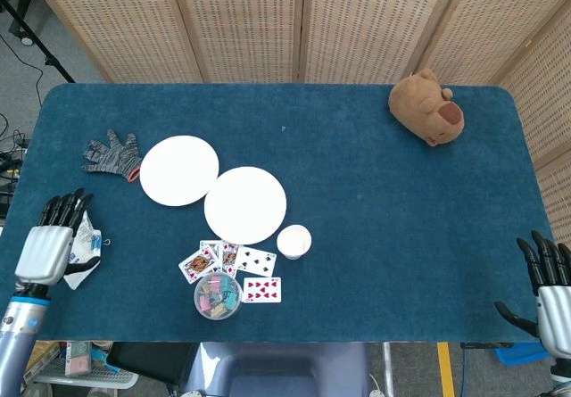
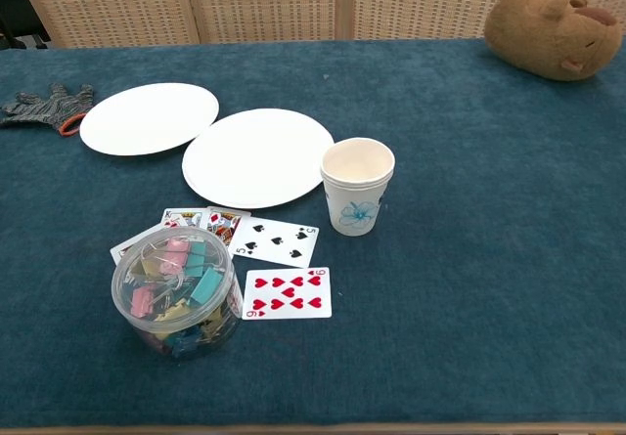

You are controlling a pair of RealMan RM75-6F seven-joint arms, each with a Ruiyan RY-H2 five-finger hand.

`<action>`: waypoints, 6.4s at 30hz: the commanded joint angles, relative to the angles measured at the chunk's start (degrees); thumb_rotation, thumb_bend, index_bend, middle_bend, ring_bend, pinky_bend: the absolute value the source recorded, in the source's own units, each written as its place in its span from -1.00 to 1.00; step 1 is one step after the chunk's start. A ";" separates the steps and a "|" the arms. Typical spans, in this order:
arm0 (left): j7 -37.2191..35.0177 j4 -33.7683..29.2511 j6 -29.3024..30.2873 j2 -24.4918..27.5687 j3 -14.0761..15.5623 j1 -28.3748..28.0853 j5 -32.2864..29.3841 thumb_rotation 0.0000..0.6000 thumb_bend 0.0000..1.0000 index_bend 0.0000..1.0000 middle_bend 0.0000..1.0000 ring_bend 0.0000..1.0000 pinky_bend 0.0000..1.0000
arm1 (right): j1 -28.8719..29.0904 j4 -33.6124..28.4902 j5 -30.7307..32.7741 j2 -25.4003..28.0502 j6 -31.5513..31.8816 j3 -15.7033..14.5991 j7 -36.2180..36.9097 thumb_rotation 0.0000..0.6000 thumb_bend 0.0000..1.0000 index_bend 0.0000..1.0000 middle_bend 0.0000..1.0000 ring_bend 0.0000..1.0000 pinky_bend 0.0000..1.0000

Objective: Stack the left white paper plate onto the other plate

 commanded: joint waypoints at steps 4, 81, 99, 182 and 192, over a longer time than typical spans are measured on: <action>-3.54 13.65 -8.68 -10.38 -3.23 -7.55 -2.46 1.00 -1.00 -0.78 -1.00 -1.00 -1.00 | 0.19 0.26 0.24 -0.07 -0.55 0.00 0.17 1.00 -1.00 -1.00 -1.00 -1.00 -1.00; -18.45 58.62 -11.23 -41.10 -8.80 -22.08 -5.53 1.00 0.01 0.53 -1.00 -1.00 -1.00 | 1.05 1.11 3.22 -0.24 -3.60 0.51 0.50 1.00 -1.00 -1.00 -1.00 -1.00 -1.00; -13.92 46.41 -9.00 -34.95 -15.40 -28.57 -8.19 1.00 0.05 0.65 -1.00 -1.00 -1.00 | 1.30 1.32 3.53 -0.61 -4.16 0.52 0.04 1.00 -1.00 -1.00 -1.00 -1.00 -1.00; -16.99 26.64 -7.52 -30.52 0.97 -19.25 4.25 1.00 -0.78 -1.00 -1.00 -1.00 -1.00 | 1.34 0.72 3.69 -0.20 -3.94 0.73 0.19 1.00 -1.00 -1.00 -1.00 -1.00 -1.00; -16.30 22.26 -7.77 -25.77 -0.30 -19.07 3.33 1.00 -0.78 -1.00 -1.00 -1.00 -1.00 | 1.45 0.62 3.57 -0.38 -4.14 0.61 -0.26 1.00 -1.00 -1.00 -1.00 -1.00 -1.00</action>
